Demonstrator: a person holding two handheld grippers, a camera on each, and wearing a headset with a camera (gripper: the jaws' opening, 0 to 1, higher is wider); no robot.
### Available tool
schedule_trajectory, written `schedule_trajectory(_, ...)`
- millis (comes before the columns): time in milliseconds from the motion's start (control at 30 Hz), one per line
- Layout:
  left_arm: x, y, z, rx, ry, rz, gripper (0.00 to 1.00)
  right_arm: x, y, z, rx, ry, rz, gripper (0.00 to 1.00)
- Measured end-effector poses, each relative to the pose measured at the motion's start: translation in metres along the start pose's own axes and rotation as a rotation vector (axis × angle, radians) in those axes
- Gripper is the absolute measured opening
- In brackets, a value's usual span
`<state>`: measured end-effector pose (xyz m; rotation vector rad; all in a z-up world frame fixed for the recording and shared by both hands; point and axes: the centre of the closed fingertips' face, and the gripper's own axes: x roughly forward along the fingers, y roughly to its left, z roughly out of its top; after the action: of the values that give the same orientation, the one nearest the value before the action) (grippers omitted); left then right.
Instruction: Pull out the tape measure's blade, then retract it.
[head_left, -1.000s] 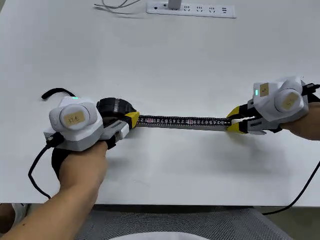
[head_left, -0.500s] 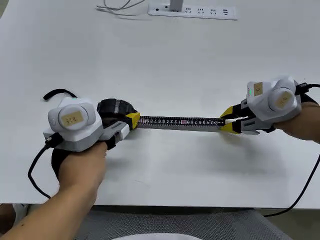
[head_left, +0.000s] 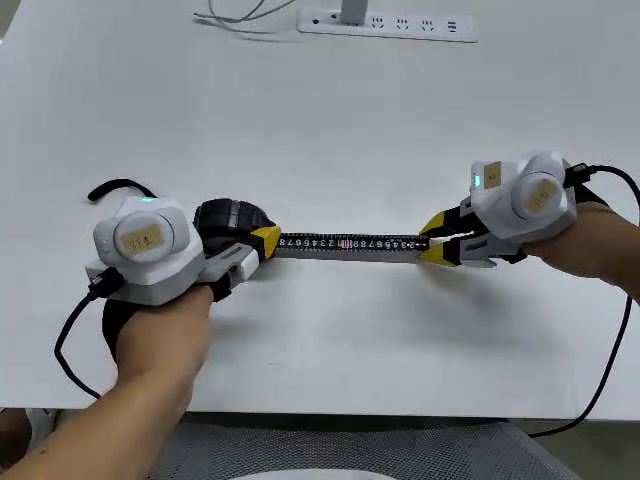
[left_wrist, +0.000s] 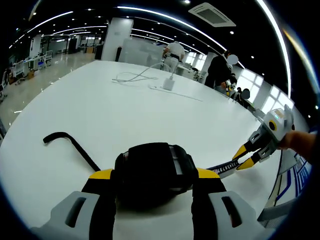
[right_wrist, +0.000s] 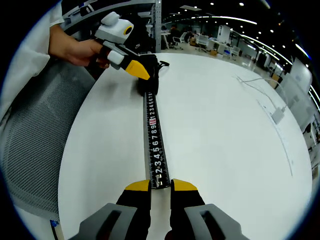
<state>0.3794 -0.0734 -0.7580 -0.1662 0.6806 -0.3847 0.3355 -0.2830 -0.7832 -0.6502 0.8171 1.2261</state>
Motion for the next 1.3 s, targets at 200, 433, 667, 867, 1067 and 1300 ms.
schedule_trajectory(200,0.0,0.0,0.0,-0.002,0.0,-0.003,0.57,0.006,-0.001,0.008,-0.007,-0.011,0.007,0.1)
schedule_trajectory(433,0.0,0.0,0.0,-0.003,0.0,-0.006,0.57,0.012,0.0,0.017,-0.014,-0.026,0.017,0.1)
schedule_trajectory(667,0.0,0.0,0.0,-0.005,0.001,-0.008,0.57,0.018,0.001,0.026,-0.02,-0.04,0.026,0.1)
schedule_trajectory(867,0.0,0.0,0.0,-0.009,0.001,-0.009,0.57,0.022,0.001,0.032,-0.023,-0.05,0.031,0.1)
schedule_trajectory(1067,0.0,0.0,0.0,-0.011,0.0,-0.011,0.57,0.026,0.002,0.039,-0.023,-0.063,0.036,0.1)
schedule_trajectory(1300,0.0,0.0,0.0,-0.017,0.0,-0.013,0.57,0.033,0.003,0.05,-0.025,-0.079,0.044,0.1)
